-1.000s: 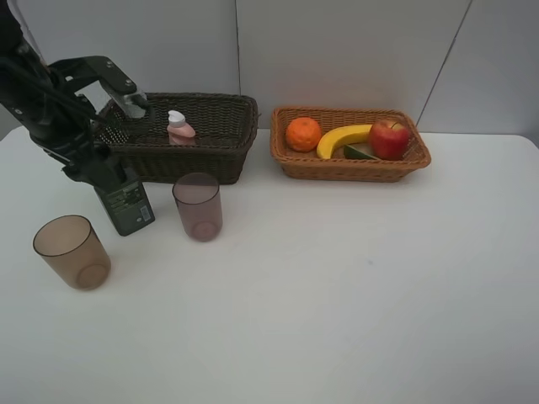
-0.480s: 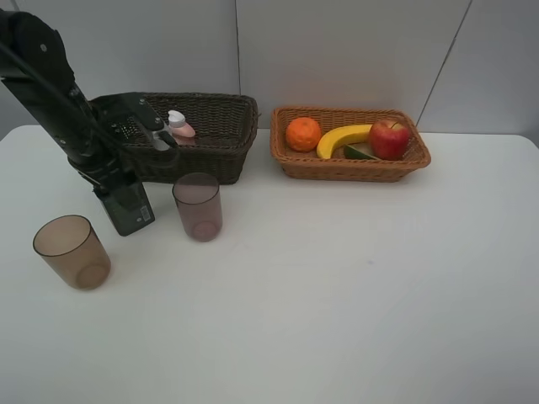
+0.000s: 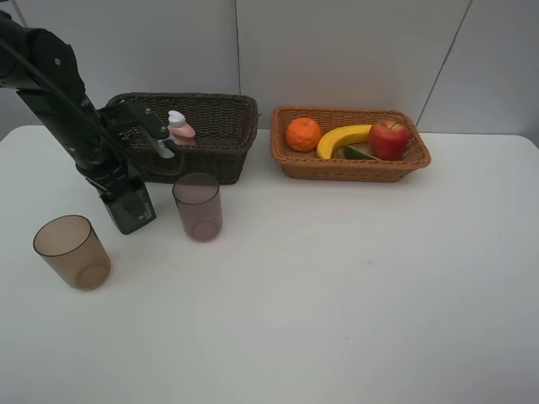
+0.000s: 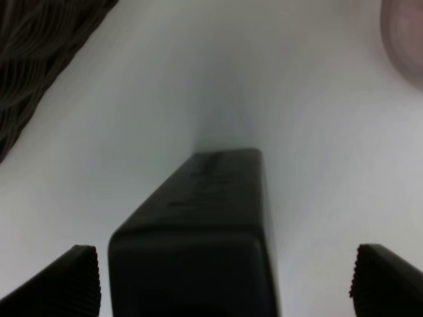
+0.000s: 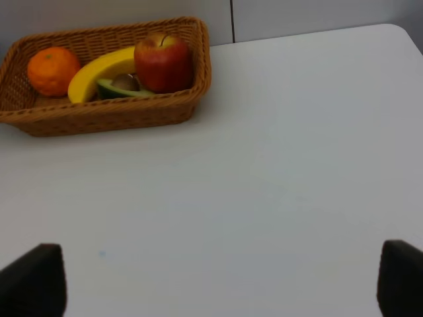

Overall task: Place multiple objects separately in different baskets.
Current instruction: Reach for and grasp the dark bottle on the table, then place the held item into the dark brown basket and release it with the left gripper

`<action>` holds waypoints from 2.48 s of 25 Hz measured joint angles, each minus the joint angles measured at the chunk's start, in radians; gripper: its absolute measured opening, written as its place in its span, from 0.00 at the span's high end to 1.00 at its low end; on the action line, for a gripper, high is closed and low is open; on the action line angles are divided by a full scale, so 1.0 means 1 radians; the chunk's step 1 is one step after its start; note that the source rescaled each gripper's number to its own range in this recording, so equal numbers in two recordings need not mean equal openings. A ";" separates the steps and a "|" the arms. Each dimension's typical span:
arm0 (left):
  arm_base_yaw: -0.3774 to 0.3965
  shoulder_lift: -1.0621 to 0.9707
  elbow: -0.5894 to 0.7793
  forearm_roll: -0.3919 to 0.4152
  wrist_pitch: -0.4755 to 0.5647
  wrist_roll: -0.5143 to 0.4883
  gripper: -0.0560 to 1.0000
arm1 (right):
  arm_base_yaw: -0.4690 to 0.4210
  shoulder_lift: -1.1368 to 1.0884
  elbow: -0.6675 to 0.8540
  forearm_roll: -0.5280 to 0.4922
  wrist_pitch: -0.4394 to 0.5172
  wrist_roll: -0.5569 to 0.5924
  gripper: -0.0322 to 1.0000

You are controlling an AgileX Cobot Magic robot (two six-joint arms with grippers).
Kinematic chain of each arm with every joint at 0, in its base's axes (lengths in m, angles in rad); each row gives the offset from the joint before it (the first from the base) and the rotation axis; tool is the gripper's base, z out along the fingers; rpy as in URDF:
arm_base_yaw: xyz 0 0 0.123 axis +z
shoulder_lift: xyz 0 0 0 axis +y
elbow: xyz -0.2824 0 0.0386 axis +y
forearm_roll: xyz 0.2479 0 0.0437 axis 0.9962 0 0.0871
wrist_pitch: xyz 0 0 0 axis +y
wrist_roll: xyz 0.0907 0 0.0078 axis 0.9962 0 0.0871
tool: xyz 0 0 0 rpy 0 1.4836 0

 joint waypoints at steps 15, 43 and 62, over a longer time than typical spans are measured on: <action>0.000 0.001 0.000 -0.003 0.003 0.000 0.32 | 0.000 0.000 0.000 0.000 0.000 0.000 0.00; 0.000 -0.038 -0.109 0.003 0.235 -0.075 0.47 | 0.000 0.000 0.000 0.000 -0.001 0.000 0.00; 0.000 -0.038 -0.603 0.081 0.558 -0.266 0.47 | 0.000 0.000 0.000 0.000 -0.001 0.000 0.00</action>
